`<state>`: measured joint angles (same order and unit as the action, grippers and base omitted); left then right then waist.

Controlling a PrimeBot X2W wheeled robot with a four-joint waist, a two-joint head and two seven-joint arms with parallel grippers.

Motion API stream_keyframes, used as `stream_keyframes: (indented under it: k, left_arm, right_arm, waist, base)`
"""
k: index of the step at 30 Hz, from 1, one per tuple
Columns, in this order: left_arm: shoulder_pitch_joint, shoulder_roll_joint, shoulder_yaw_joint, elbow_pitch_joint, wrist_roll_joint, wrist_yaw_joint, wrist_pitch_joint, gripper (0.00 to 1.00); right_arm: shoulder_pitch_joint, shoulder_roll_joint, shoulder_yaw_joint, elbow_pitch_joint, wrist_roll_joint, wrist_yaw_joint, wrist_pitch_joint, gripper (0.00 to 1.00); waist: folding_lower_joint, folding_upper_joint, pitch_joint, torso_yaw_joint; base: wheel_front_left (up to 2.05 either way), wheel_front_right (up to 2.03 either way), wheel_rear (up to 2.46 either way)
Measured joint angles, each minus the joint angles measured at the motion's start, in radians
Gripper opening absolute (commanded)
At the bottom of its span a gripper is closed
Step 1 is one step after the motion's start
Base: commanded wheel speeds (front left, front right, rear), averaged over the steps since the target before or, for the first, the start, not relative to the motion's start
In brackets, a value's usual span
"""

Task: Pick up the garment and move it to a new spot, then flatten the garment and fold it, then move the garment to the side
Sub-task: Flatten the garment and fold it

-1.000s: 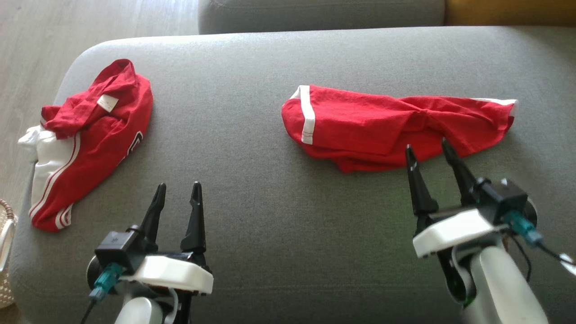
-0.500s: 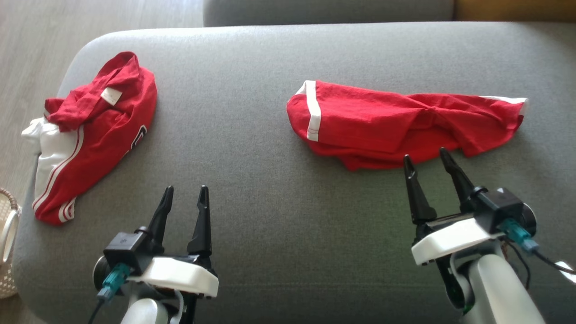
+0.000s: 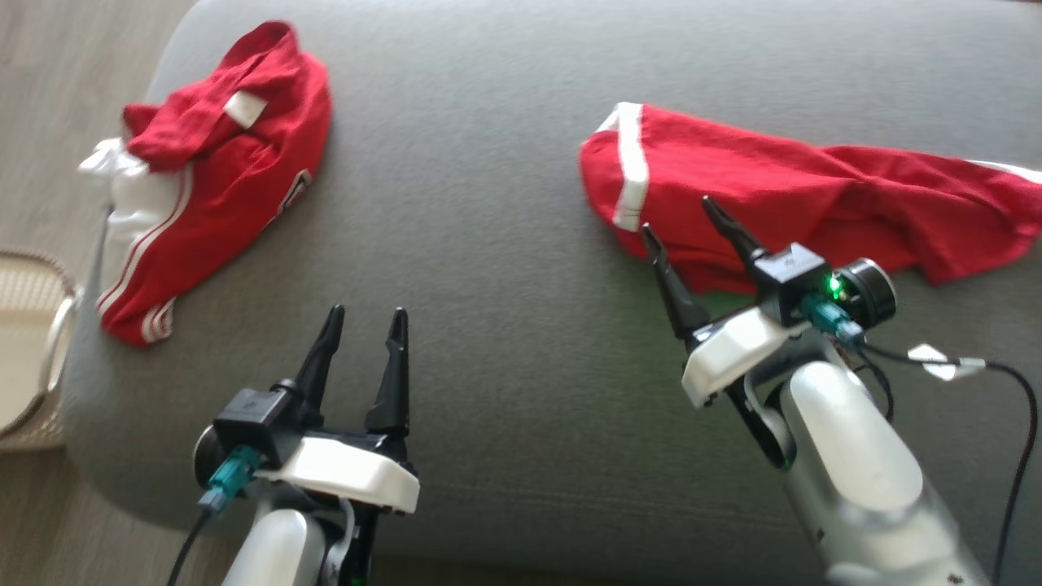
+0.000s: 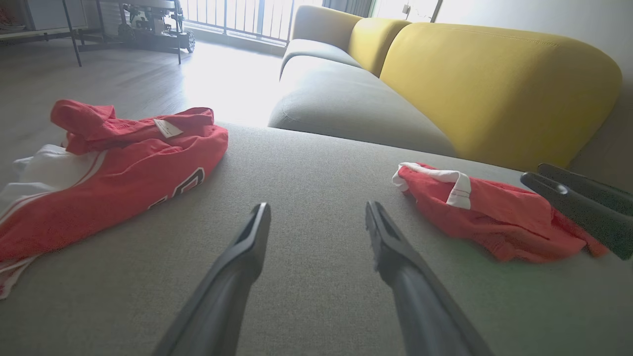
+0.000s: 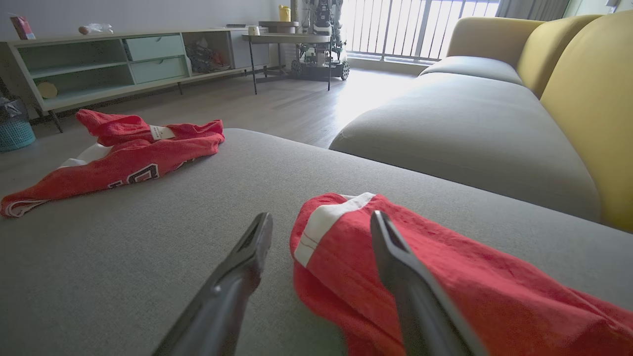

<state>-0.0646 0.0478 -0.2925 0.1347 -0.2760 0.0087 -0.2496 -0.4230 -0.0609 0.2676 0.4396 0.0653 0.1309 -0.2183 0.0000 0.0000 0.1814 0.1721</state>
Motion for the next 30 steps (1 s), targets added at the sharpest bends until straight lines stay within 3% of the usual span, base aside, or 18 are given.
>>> stream_keyframes:
  k: [14, 15, 16, 17, 23, 30]
  left_arm:
    - [-0.028, 0.000, -0.053, 0.006, -0.044, 0.018, 0.000, 1.00]
    - [-0.028, 0.000, -0.053, 0.006, -0.044, 0.019, 0.000, 1.00]
    - [-0.028, 0.000, -0.054, 0.006, -0.045, 0.019, 0.000, 1.00]
    - [-0.028, 0.000, -0.054, 0.006, -0.045, 0.019, 0.000, 1.00]
    - [-0.028, 0.000, -0.054, 0.008, -0.045, 0.026, 0.000, 1.00]
    - [-0.027, 0.000, -0.052, 0.016, -0.044, 0.026, 0.000, 1.00]
  right_arm:
    - [-0.151, -0.003, -0.131, 0.256, -0.094, 0.000, 0.022, 1.00]
    - [-0.152, -0.003, -0.140, 0.269, -0.093, 0.000, 0.026, 0.82]
    - [-0.153, -0.003, -0.150, 0.280, -0.089, 0.000, 0.026, 0.22]
    - [-0.154, -0.003, -0.155, 0.286, -0.087, 0.000, 0.025, 0.00]
    - [-0.164, -0.004, -0.112, 0.277, -0.013, 0.000, -0.003, 0.00]
    - [-0.164, -0.006, 0.063, 0.170, 0.132, 0.000, -0.014, 0.00]
  waist:
    - [0.0000, 0.0000, 0.078, 0.155]
    - [0.0000, 0.0000, 0.080, 0.159]
    - [0.0000, 0.0000, 0.081, 0.162]
    - [0.0000, 0.0000, 0.081, 0.164]
    - [0.0000, 0.0000, 0.068, 0.156]
    - [0.0000, 0.0000, 0.030, 0.132]
  base:
    - [0.00, 0.00, 0.00]
    - [0.00, 0.00, 0.00]
    - [0.00, 0.00, 0.00]
    - [0.00, 0.00, 0.00]
    - [0.00, 0.00, 0.00]
    - [0.00, 0.00, 0.00]
